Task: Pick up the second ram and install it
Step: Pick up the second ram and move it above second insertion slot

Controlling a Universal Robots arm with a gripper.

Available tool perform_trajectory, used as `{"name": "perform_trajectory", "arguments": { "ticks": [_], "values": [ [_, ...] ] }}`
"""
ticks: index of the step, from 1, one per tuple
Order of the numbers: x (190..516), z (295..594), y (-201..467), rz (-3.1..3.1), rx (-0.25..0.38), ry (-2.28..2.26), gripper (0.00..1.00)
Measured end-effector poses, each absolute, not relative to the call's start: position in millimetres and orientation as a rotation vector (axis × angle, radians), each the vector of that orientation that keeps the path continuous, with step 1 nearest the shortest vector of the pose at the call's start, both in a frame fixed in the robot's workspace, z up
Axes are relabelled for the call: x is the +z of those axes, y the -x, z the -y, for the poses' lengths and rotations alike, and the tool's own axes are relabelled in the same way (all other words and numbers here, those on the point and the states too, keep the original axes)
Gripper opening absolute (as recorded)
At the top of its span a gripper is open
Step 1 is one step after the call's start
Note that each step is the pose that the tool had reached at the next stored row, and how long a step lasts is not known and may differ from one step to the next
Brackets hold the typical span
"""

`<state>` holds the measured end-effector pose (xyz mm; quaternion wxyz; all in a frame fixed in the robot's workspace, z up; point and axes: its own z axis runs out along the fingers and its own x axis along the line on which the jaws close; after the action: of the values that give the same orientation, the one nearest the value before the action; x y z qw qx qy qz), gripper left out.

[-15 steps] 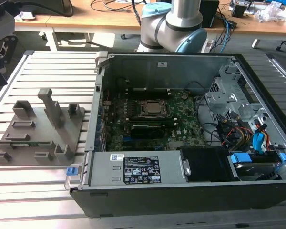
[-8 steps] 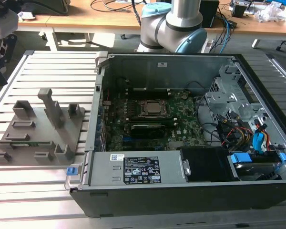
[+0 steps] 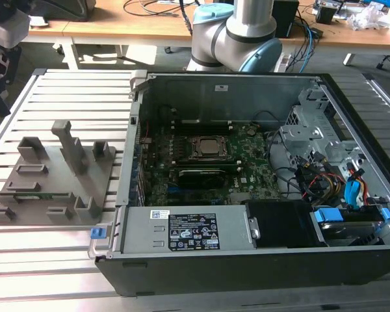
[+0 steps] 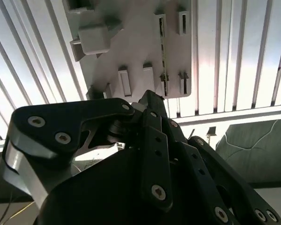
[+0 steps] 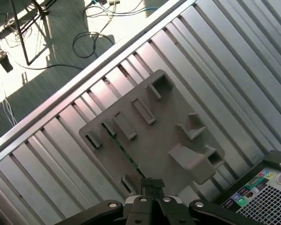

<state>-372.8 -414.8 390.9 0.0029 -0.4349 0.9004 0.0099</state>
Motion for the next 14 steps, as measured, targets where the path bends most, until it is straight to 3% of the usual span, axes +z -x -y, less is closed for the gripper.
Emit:
{"name": "perform_trajectory", "arguments": {
  "ticks": [14],
  "values": [
    [391.0,414.7,372.9,-2.607,0.032,1.747,0.11]
  ]
}}
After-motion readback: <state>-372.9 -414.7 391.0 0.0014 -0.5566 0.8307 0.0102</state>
